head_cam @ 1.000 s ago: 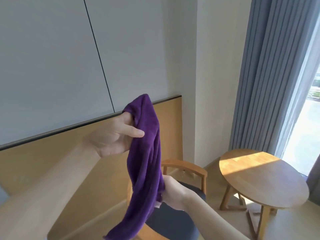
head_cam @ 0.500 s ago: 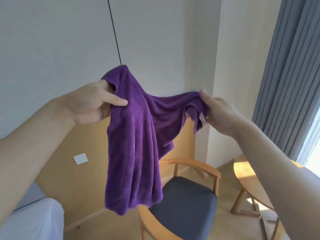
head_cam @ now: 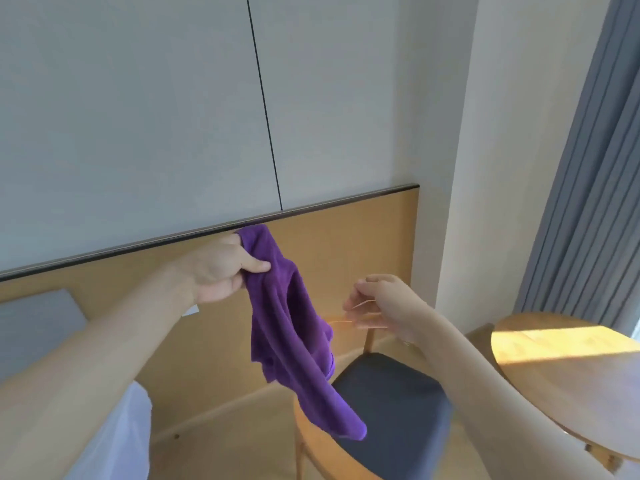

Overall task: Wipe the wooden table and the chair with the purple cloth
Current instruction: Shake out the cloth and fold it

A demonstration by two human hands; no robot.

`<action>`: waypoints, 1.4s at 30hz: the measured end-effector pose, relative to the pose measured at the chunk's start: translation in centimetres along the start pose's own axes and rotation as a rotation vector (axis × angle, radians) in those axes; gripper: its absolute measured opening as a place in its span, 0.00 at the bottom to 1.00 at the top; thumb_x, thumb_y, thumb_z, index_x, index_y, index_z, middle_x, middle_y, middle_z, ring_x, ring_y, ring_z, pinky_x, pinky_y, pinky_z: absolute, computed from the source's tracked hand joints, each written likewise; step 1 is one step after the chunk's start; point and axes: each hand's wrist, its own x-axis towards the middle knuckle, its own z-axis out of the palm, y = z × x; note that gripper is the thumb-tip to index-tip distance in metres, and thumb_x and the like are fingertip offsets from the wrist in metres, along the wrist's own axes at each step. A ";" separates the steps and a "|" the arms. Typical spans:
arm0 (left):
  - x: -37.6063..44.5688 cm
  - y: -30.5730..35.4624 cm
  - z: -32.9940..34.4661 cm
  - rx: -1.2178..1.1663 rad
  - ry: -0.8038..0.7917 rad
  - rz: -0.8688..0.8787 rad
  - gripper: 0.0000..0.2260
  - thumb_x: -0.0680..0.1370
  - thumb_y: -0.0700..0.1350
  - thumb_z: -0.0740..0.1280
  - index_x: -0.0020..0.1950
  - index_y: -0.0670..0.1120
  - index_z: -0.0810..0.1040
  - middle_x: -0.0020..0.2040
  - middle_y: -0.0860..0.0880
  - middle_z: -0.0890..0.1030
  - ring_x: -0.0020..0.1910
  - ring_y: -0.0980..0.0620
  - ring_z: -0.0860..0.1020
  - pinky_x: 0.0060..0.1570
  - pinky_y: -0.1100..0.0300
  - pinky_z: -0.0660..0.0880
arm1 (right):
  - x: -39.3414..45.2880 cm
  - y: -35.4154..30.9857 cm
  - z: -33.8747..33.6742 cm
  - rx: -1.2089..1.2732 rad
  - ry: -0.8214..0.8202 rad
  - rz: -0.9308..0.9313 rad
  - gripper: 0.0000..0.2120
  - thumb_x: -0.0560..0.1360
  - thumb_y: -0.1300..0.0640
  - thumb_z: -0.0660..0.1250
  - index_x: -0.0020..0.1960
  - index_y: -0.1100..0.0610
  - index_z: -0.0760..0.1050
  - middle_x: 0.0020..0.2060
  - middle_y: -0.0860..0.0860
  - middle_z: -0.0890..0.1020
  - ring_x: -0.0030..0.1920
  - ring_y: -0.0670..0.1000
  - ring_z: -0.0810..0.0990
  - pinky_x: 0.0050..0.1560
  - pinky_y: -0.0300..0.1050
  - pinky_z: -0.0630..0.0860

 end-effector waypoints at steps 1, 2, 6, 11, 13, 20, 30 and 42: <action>-0.2 -0.4 -0.2 -0.044 0.011 -0.011 0.15 0.77 0.24 0.61 0.62 0.33 0.76 0.59 0.35 0.80 0.53 0.43 0.84 0.52 0.53 0.82 | 0.1 1.2 -0.2 -0.140 -0.008 0.070 0.13 0.82 0.54 0.62 0.46 0.60 0.80 0.44 0.56 0.87 0.41 0.53 0.86 0.46 0.52 0.84; -0.3 -0.7 -0.3 -0.111 0.012 -0.011 0.17 0.76 0.25 0.62 0.63 0.35 0.75 0.59 0.36 0.80 0.53 0.43 0.83 0.51 0.52 0.82 | 0.1 3.0 0.4 -0.276 -0.030 0.159 0.13 0.81 0.52 0.63 0.49 0.59 0.82 0.47 0.55 0.87 0.44 0.53 0.85 0.49 0.51 0.82; -1.2 0.6 0.0 -0.166 -0.133 0.043 0.22 0.72 0.27 0.67 0.65 0.38 0.75 0.57 0.37 0.81 0.54 0.41 0.83 0.51 0.50 0.81 | -0.1 9.6 6.8 -0.275 -0.243 0.267 0.09 0.80 0.51 0.63 0.53 0.53 0.80 0.51 0.50 0.83 0.53 0.53 0.80 0.56 0.47 0.73; -2.8 3.4 -0.6 -0.106 -0.146 0.142 0.23 0.74 0.30 0.64 0.69 0.36 0.72 0.60 0.37 0.79 0.59 0.41 0.79 0.64 0.47 0.76 | 0.3 8.2 11.7 0.390 -0.478 0.214 0.23 0.78 0.52 0.62 0.65 0.67 0.77 0.58 0.64 0.82 0.60 0.63 0.79 0.72 0.60 0.70; -3.4 3.8 -1.3 -0.099 -0.148 0.168 0.21 0.75 0.29 0.63 0.68 0.37 0.73 0.60 0.39 0.80 0.60 0.42 0.79 0.62 0.49 0.77 | 0.2 7.4 12.7 0.482 -0.562 0.164 0.21 0.79 0.58 0.60 0.66 0.70 0.76 0.57 0.67 0.81 0.60 0.64 0.79 0.73 0.63 0.68; -4.4 2.4 -5.1 0.013 -0.066 0.085 0.19 0.75 0.26 0.64 0.66 0.32 0.74 0.58 0.38 0.81 0.58 0.43 0.81 0.57 0.53 0.79 | 0.7 5.9 8.6 0.768 -0.446 -0.004 0.25 0.72 0.60 0.65 0.69 0.62 0.74 0.64 0.63 0.79 0.61 0.65 0.78 0.61 0.60 0.76; 0.0 -3.1 -8.5 0.876 0.243 -0.283 0.09 0.80 0.34 0.65 0.47 0.39 0.85 0.44 0.41 0.86 0.39 0.47 0.83 0.38 0.57 0.79 | 0.2 0.1 -0.2 -0.228 0.233 0.029 0.14 0.75 0.49 0.74 0.47 0.62 0.86 0.45 0.58 0.87 0.48 0.58 0.87 0.55 0.58 0.83; 2.7 -0.9 -4.1 0.596 0.125 0.001 0.23 0.66 0.46 0.82 0.59 0.50 0.80 0.51 0.50 0.80 0.50 0.51 0.81 0.49 0.59 0.75 | -2.7 -6.4 -5.5 -0.761 0.606 -0.213 0.35 0.71 0.67 0.70 0.72 0.59 0.56 0.53 0.57 0.74 0.52 0.59 0.76 0.39 0.46 0.70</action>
